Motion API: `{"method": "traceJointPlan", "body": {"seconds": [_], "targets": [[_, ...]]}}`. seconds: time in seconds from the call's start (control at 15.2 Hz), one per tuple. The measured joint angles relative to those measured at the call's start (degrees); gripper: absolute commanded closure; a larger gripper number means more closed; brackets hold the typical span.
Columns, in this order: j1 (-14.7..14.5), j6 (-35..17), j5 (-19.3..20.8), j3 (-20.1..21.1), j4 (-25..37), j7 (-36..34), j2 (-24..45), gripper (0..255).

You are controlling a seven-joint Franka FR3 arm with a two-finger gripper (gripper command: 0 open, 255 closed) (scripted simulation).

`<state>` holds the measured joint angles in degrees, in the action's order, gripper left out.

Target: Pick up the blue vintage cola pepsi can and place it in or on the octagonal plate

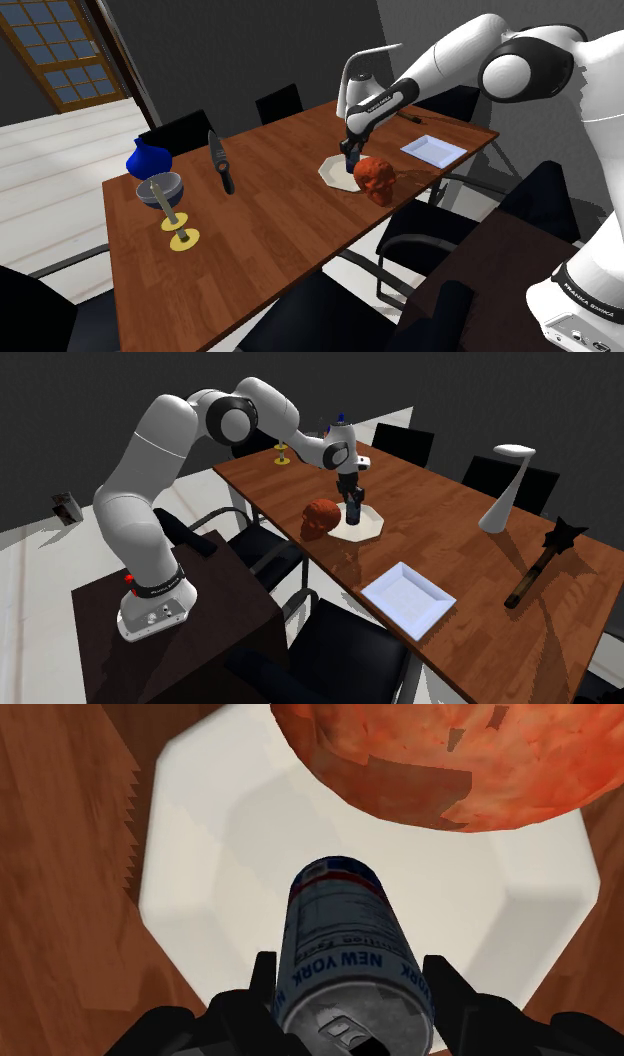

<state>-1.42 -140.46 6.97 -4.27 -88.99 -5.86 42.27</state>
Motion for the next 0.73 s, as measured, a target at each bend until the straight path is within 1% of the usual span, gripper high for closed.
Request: {"method": "traceJointPlan", "body": {"seconds": [0.13,0.2,0.59,0.73], "targets": [[0.0,0.0,0.0,0.0,0.0,0.0,0.0,255],[0.0,0.0,0.0,0.0,0.0,0.0,0.0,0],[0.0,0.0,0.0,0.0,0.0,0.0,0.0,0],[-0.3,1.1,0.0,0.0,-0.4,-0.2,-1.5,0]]}}
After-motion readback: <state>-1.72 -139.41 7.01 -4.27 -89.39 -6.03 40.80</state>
